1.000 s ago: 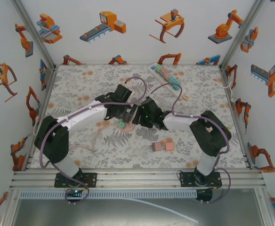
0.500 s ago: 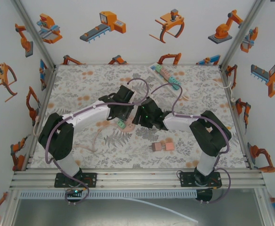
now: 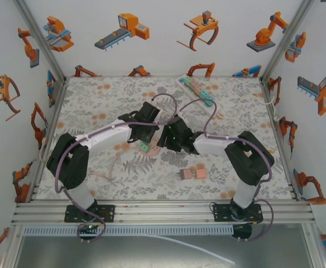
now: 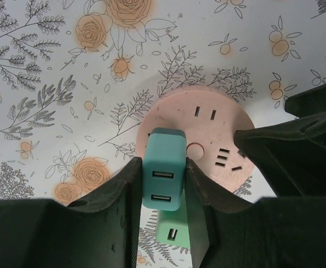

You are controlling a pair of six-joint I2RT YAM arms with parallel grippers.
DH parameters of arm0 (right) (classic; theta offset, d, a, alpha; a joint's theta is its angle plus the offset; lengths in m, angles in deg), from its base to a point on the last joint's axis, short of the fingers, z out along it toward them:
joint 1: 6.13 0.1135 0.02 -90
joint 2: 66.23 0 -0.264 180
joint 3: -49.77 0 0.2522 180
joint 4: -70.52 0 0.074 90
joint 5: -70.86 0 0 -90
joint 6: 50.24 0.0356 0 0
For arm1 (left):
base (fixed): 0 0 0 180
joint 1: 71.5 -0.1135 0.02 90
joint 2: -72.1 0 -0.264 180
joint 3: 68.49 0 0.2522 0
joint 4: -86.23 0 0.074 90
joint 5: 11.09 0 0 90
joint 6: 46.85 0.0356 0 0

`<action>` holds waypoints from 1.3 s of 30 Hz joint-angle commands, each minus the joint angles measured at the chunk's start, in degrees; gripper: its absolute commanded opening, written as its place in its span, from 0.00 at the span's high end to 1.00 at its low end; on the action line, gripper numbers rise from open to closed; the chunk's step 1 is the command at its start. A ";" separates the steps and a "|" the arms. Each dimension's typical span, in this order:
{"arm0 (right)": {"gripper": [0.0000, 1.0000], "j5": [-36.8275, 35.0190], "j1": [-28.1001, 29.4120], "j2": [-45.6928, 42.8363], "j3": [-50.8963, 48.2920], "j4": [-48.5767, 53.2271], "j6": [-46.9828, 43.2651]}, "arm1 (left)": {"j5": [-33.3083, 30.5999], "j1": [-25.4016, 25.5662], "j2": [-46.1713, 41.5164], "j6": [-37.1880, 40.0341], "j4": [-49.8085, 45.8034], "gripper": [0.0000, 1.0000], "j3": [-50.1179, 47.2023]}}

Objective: Pull the plug off the socket

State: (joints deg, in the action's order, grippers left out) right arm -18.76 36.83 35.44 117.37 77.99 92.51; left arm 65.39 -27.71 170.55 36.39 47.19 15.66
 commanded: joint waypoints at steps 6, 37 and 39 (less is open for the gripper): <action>0.45 -3.33 0.53 1.17 -0.32 2.94 0.89 | -0.18 -0.42 -3.92 -0.53 -2.14 0.79 0.19; 0.42 -4.54 -2.02 -17.38 -4.71 -8.19 -0.14 | 16.43 -3.45 -53.45 -32.85 7.76 0.80 -24.38; 0.42 -5.72 -2.43 -19.84 -6.83 -10.08 -0.28 | 14.63 -2.87 -57.18 -35.89 9.04 0.80 -27.63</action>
State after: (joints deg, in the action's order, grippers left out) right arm -21.82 35.13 18.59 113.40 72.88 93.71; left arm 79.40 -31.18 116.87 9.02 50.93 -9.17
